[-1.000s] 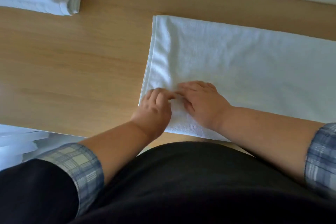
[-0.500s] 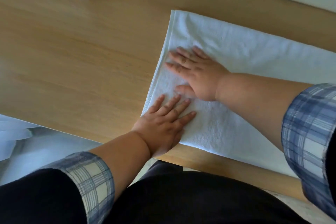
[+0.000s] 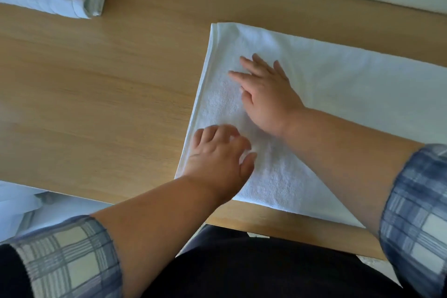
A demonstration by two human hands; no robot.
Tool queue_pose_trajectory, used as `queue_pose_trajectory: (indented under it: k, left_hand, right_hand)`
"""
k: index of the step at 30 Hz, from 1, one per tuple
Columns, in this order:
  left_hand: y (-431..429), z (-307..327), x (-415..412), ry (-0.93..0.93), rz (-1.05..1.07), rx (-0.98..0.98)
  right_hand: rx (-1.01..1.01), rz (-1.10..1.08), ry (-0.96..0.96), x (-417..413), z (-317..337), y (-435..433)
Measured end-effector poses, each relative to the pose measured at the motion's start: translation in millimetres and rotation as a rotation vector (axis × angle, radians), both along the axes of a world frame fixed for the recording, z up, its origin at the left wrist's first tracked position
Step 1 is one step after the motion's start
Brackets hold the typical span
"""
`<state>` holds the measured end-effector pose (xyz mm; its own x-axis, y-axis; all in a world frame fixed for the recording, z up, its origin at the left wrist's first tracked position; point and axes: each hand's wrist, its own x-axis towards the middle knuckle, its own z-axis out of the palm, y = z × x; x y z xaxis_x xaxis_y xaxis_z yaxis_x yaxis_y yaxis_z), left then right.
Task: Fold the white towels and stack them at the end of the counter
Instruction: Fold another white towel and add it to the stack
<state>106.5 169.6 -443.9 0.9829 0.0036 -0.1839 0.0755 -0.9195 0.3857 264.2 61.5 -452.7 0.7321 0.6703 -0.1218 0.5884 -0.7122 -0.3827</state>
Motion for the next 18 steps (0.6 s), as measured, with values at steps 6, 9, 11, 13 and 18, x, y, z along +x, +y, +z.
queue_pose_trajectory:
  k: [6,9,11,13,18]
  left_hand:
    - [12.4,-15.7,105.3,0.018,-0.035,0.029]
    - [36.8,-25.9,156.3,0.122,-0.003,0.183]
    - [39.2,-24.0,175.6,0.159,0.079,0.255]
    - [20.3,-18.8,174.9,0.13,0.093,0.254]
    - [-29.7,-24.1,122.3,0.005,-0.113,0.082]
  right_hand:
    - [0.077,-0.172,0.033,-45.6,-3.5,-49.4]
    - [-0.089,-0.078,0.006,-57.7,-12.7,-66.6]
    - [-0.151,-0.067,0.004,-56.1,-15.0,-70.0]
    - [-0.167,-0.078,-0.007,-52.1,-14.2,-69.3]
    - [-0.264,0.012,-0.034,-13.4,-12.6,-89.2]
